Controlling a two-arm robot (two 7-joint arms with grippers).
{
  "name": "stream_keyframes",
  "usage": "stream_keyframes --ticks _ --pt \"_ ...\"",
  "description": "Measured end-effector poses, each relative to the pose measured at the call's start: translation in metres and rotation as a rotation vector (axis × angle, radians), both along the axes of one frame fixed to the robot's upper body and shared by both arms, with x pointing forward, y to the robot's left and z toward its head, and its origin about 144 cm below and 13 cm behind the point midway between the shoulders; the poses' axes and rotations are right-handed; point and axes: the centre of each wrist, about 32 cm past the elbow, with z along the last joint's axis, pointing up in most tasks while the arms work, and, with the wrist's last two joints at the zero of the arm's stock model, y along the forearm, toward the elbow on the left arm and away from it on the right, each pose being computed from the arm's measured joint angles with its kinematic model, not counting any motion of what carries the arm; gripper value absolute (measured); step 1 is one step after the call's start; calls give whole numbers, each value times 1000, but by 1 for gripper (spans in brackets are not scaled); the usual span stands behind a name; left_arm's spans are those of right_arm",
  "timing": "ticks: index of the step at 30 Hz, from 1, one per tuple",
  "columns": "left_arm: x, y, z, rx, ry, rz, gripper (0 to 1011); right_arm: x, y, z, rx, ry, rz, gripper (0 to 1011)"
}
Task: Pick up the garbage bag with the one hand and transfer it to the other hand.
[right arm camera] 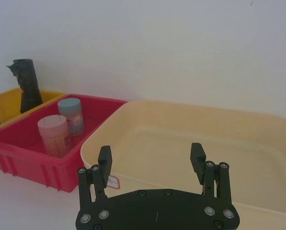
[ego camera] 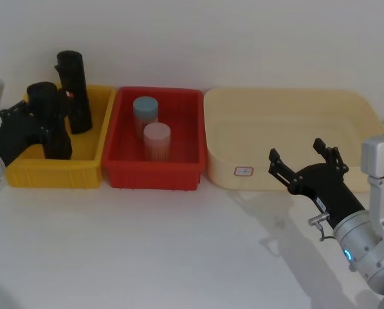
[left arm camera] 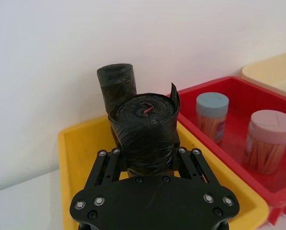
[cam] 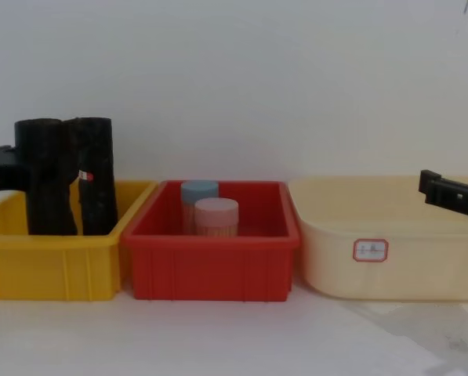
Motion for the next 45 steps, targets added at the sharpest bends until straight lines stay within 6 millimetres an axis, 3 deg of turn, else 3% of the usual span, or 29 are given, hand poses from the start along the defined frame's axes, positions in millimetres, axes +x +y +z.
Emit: stream_keyframes --ticks 14,23,33,45 --pt "-35 -3 19 -40 -53 -25 453 0 0 0 0 0 0 1000" --pt "-56 -18 45 -92 -132 -81 453 0 0 0 0 0 0 1000" --pt "-55 -48 65 -144 -189 -181 453 0 0 0 0 0 0 1000" --pt "-33 -84 65 -184 -163 -260 453 0 0 0 0 0 0 1000"
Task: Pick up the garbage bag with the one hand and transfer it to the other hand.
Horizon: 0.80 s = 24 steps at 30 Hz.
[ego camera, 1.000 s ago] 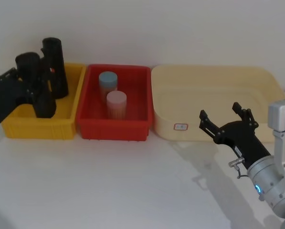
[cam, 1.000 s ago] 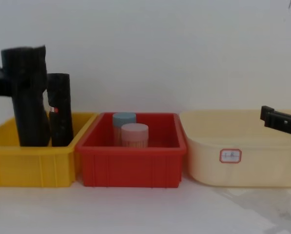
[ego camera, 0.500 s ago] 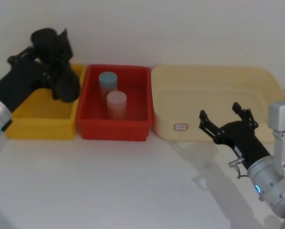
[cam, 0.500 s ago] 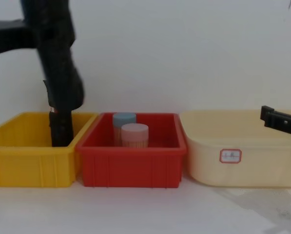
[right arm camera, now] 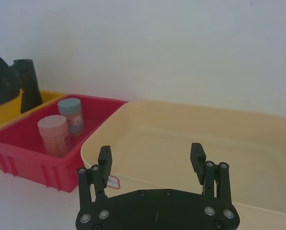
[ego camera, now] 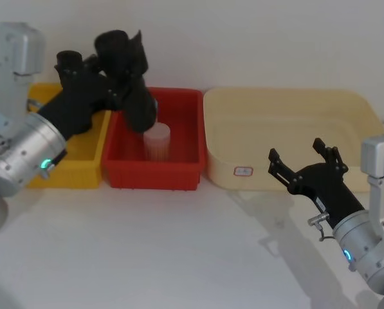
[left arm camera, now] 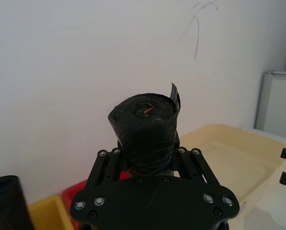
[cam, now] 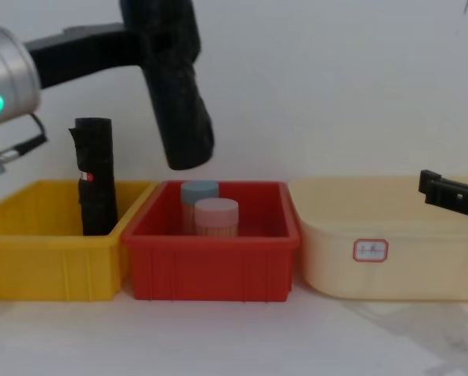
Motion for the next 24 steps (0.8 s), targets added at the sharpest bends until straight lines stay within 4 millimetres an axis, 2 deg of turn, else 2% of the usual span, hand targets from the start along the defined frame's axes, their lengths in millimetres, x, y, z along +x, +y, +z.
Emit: stream_keyframes --ticks 13,24 --pt "19 -26 -10 -5 56 -55 453 0 0 0 0 0 1 1000" --pt "25 -39 -9 0 66 -117 453 -1 -3 8 13 -28 69 1000"
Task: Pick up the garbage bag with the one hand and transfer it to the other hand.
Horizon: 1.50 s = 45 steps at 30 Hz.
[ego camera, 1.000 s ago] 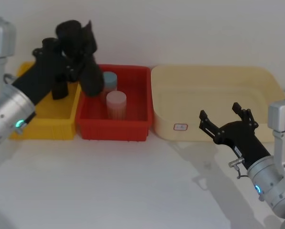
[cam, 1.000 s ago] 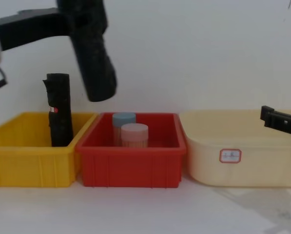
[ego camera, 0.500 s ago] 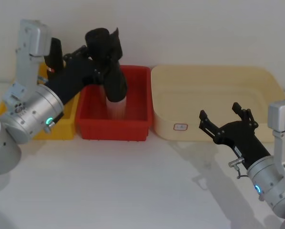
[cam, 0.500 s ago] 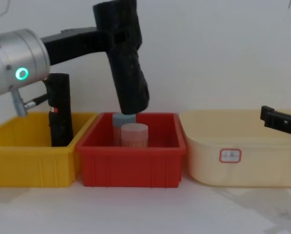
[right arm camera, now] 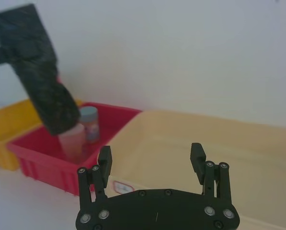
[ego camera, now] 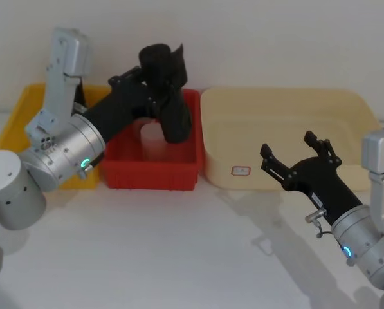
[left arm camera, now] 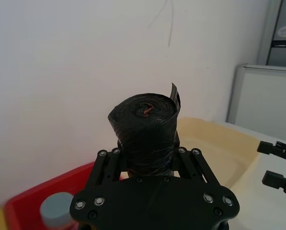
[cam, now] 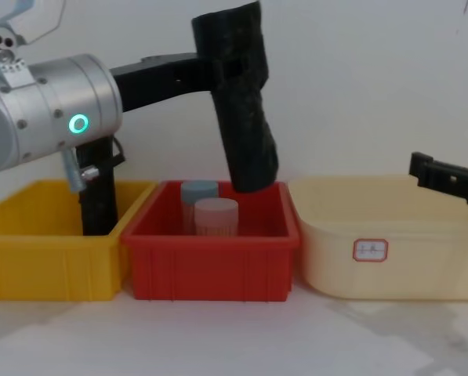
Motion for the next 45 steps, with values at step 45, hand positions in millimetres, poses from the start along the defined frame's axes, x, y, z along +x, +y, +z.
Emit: stream_keyframes --ticks 45 --pt "6 -24 16 67 -13 -190 453 16 10 27 -46 -43 366 1000"
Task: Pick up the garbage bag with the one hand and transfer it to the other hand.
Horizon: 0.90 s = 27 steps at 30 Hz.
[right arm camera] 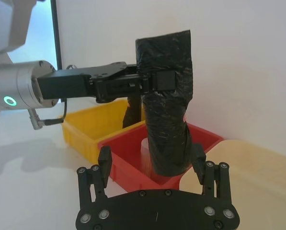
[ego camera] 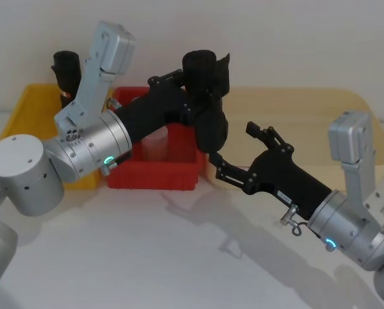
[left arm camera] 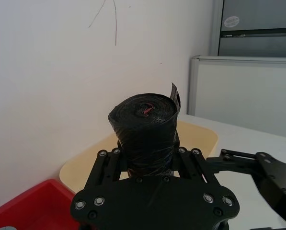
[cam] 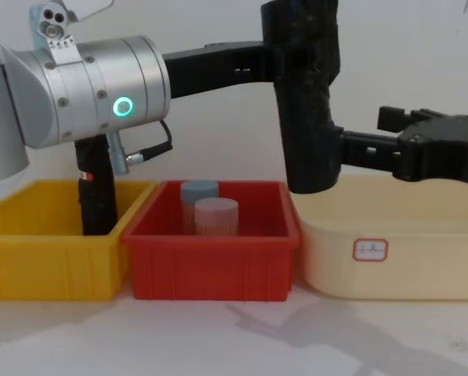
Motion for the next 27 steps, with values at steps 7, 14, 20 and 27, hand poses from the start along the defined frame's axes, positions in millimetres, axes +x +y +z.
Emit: stream_keyframes --ticks 7,14,20,27 --pt "0 0 2 4 -4 -11 453 9 1 -5 -25 -3 -7 1000" --pt "1 -1 3 6 -6 -15 453 18 4 -11 -55 -15 -32 1000" --pt "1 -1 3 7 -6 -18 453 26 8 -17 -76 -21 -52 1000" --pt "1 -1 3 8 -6 -19 453 35 12 -23 -94 -22 -70 1000"
